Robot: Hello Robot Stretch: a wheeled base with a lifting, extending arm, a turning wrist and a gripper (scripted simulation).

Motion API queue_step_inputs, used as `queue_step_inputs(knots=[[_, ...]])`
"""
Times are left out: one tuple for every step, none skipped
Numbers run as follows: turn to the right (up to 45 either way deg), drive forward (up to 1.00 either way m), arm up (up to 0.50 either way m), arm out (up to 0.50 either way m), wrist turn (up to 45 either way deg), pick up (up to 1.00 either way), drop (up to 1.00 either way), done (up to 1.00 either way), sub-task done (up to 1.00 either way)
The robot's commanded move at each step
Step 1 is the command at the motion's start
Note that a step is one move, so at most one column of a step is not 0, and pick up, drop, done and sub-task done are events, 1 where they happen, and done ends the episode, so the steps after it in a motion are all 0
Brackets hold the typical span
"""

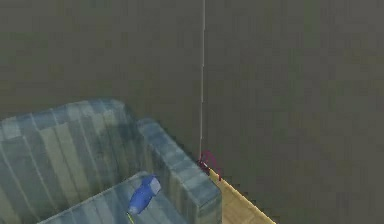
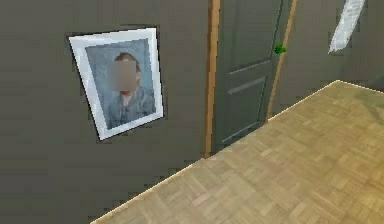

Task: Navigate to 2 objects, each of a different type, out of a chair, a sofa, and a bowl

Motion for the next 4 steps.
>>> queue_step_inputs(knots=[[-45.0, 0.00, 0.00, 0.00, 0.0, 0.00, 0.00, 0.00, 0.00], [-15.0, 0.00, 0.00, 0.00, 0.0, 0.00, 0.00, 0.00, 0.00], [0.0, 0.00, 0.00, 0.00, 0.0, 0.00, 0.00, 0.00, 1.00], [-45.0, 0.00, 0.00, 0.00, 0.0, 0.00, 0.00, 0.00, 0.00]])
